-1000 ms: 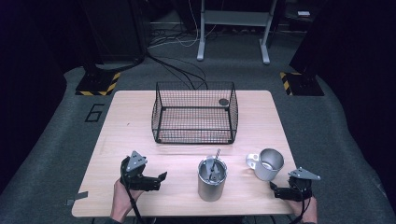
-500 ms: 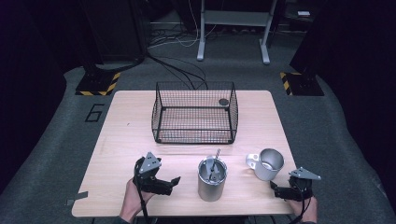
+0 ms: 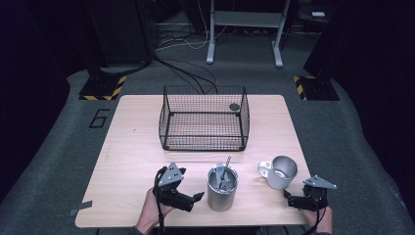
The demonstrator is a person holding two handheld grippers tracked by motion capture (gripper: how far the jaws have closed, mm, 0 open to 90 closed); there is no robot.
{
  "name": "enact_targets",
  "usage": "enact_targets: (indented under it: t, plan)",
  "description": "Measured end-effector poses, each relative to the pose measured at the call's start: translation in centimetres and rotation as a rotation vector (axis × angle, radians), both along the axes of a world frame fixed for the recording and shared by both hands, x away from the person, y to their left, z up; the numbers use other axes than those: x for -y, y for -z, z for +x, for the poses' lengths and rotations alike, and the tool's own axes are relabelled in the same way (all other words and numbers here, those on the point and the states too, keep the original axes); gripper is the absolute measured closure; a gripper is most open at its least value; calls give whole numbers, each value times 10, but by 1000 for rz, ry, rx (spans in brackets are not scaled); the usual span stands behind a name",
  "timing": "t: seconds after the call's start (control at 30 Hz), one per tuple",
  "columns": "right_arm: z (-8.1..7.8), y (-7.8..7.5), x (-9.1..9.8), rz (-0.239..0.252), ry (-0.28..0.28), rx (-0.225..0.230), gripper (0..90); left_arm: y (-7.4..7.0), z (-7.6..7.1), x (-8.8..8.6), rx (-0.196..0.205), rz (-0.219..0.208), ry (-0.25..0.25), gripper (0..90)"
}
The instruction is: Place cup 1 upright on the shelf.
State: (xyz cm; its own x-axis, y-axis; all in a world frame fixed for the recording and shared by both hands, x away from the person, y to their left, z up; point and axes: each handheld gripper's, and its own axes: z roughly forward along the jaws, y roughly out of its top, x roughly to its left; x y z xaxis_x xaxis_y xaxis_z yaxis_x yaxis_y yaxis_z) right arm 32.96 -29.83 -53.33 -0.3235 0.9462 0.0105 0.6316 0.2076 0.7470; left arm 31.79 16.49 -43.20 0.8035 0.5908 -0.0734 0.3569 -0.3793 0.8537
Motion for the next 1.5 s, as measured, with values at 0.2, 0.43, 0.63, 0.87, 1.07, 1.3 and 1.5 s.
enact_targets:
  t: [0.2,0.43,0.63,0.87,1.07,1.3,1.5]
  plan:
    - [0,0,0,1,1,-1,14,-4,-1,13,19,-9,47,0]
    - [0,0,0,1,2,-1,14,-7,-5,25,51,-23,115,0]
    - [0,0,0,0,0,0,14,-6,-3,36,52,-35,144,0]
    - [0,0,0,0,0,0,14,-4,-2,47,53,-39,159,0]
    - [0,0,0,0,0,0,14,-3,1,55,55,-42,170,0]
    - [0,0,0,-3,-2,2,14,0,5,62,67,-50,159,0]
    - [0,0,1,-5,-1,3,14,3,9,71,82,-57,145,0]
